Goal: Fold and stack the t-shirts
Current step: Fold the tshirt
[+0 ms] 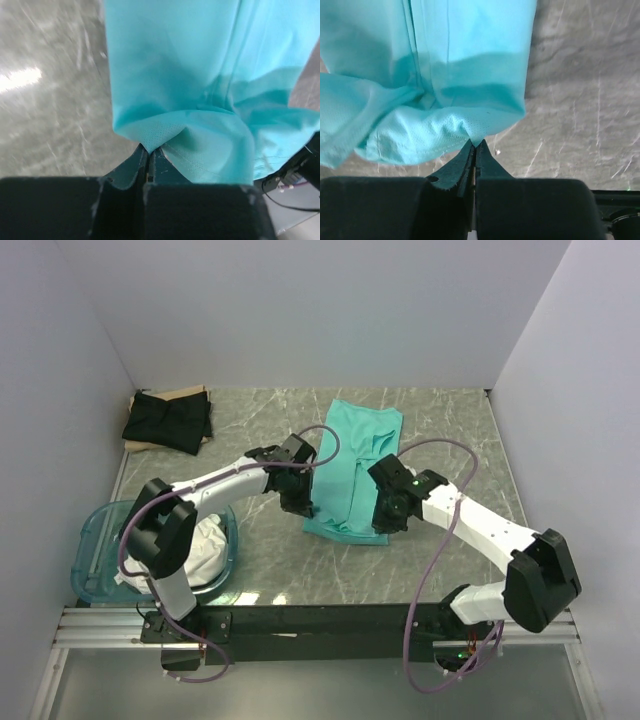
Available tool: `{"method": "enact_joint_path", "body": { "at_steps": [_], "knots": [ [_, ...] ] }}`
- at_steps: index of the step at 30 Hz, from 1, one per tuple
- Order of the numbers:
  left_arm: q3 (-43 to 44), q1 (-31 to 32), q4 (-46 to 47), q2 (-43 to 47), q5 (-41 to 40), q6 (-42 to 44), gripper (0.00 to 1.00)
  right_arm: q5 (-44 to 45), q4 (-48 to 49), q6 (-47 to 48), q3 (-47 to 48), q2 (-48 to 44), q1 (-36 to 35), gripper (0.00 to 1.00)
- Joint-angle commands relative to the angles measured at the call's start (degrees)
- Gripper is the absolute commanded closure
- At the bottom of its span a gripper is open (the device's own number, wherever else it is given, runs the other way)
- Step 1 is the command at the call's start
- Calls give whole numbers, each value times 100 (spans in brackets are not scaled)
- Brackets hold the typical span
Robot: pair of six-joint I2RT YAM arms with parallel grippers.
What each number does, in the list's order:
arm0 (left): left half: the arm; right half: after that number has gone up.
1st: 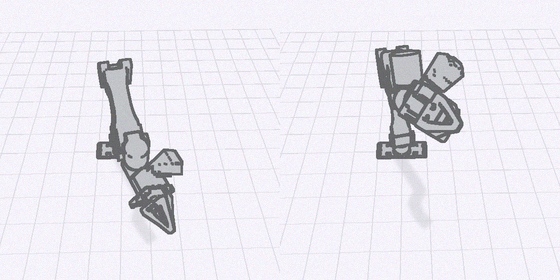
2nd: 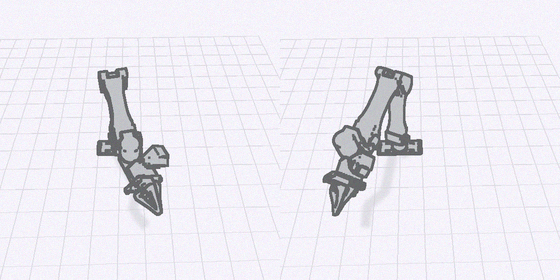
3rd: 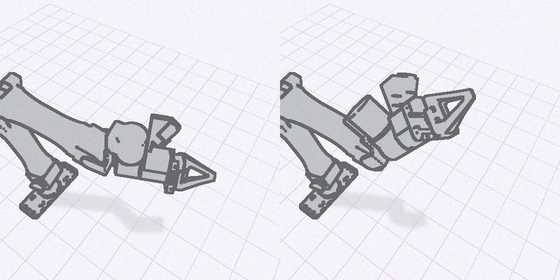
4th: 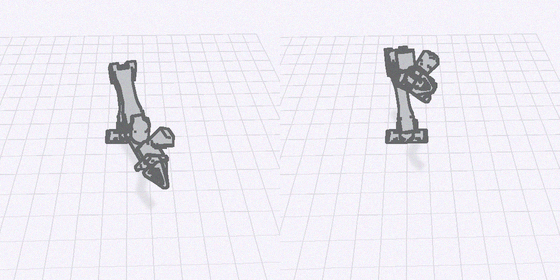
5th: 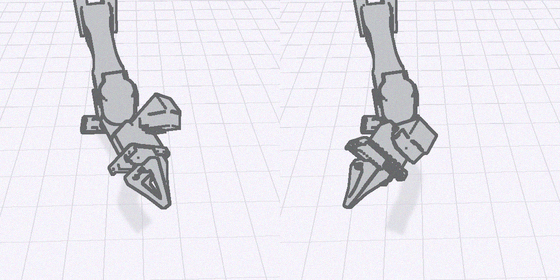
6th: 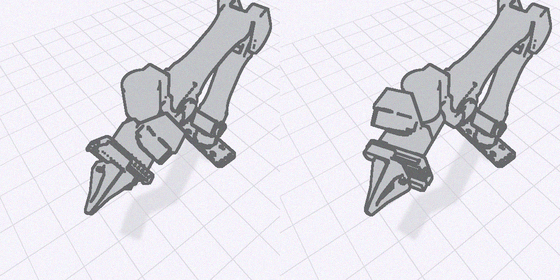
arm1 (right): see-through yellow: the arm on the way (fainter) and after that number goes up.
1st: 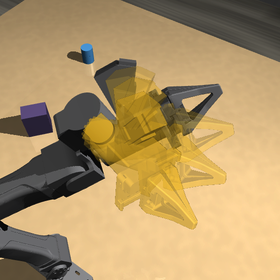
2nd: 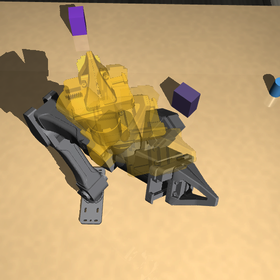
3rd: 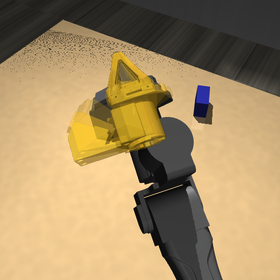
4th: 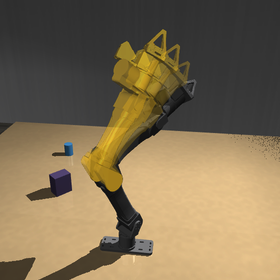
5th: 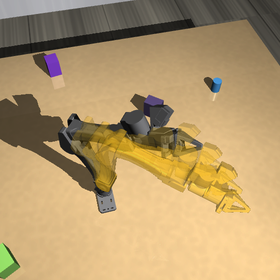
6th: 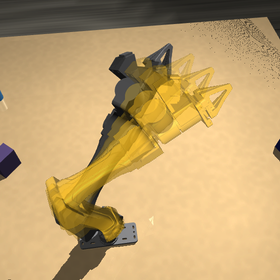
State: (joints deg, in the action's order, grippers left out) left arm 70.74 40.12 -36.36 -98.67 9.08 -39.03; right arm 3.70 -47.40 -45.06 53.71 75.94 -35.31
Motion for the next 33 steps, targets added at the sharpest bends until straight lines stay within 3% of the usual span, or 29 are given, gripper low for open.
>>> {"method": "enact_joint_path", "body": {
  "at_steps": [1, 21, 33],
  "knots": [
    [527, -197, 94, -256, 94, 272, 100, 218, 64, 208, 359, 157, 235, 100],
    [2979, -944, -134, -2190, 885, 826, 100, 104, 73, 1157, 2108, 1836, 1377, 100],
    [3570, -1226, 58, -2859, 1394, 791, 100, 51, 195, 1491, 2618, 2592, 1720, 100]
  ]
}}
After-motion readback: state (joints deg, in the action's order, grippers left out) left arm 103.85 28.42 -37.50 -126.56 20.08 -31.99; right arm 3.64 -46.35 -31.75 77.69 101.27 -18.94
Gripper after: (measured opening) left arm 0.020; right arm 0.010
